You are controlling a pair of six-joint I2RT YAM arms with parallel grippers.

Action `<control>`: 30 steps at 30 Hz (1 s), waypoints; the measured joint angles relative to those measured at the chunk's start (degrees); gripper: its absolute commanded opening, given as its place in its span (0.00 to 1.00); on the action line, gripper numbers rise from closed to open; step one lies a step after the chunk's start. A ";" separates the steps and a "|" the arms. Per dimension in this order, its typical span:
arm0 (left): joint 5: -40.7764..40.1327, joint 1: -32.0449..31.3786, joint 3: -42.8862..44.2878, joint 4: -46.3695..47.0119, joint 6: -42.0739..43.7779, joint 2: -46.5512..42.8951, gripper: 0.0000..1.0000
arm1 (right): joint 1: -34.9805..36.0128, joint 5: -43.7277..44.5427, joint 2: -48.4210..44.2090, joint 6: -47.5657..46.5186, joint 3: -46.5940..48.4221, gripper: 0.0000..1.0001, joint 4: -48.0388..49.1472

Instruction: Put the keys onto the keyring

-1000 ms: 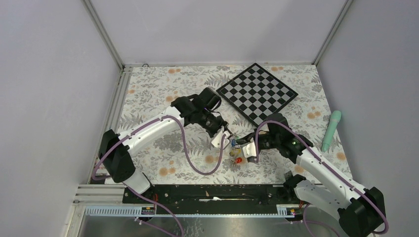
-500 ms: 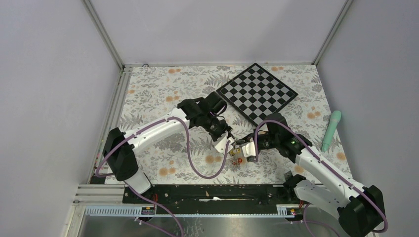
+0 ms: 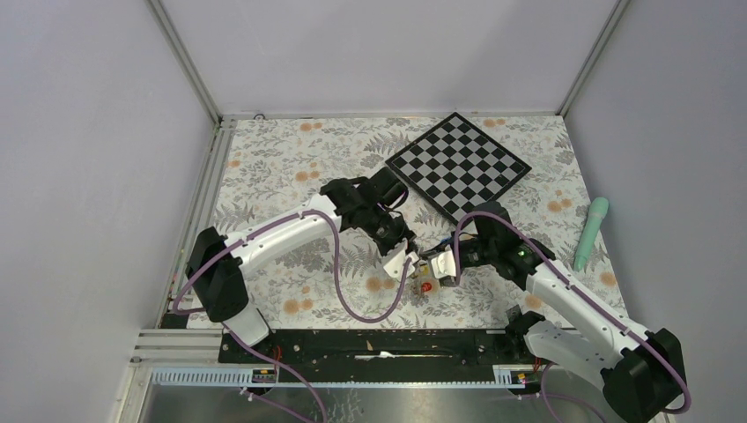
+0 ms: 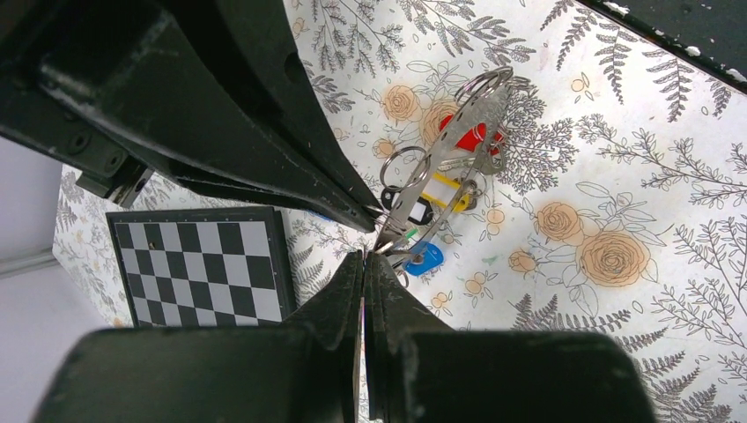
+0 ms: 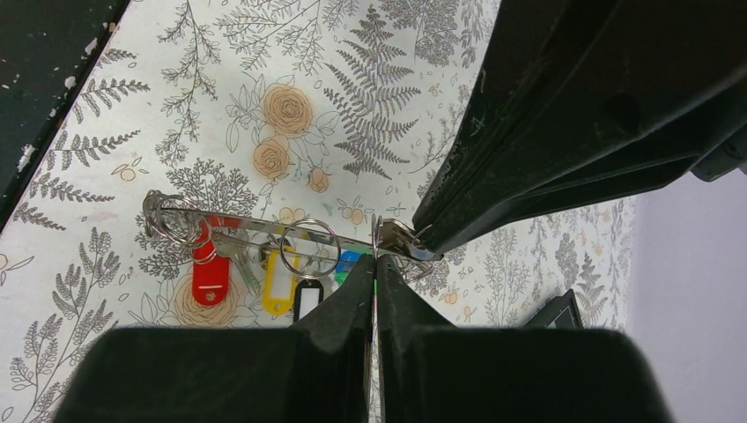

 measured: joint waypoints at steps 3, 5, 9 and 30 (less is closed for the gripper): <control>-0.46 -0.48 0.00 -0.26 0.59 0.00 0.00 | 0.00 -0.02 0.26 0.61 0.00 0.00 0.02; -0.79 -0.83 0.00 -0.57 0.98 0.00 0.00 | 0.00 -0.02 0.42 0.92 0.00 0.00 0.04; -1.38 -1.53 0.00 -0.74 1.38 0.00 0.00 | 0.00 -0.02 0.63 1.51 0.00 0.00 0.24; -2.84 -2.27 -0.07 -2.10 3.10 0.00 0.00 | -0.07 -0.09 1.51 4.85 0.04 0.00 1.40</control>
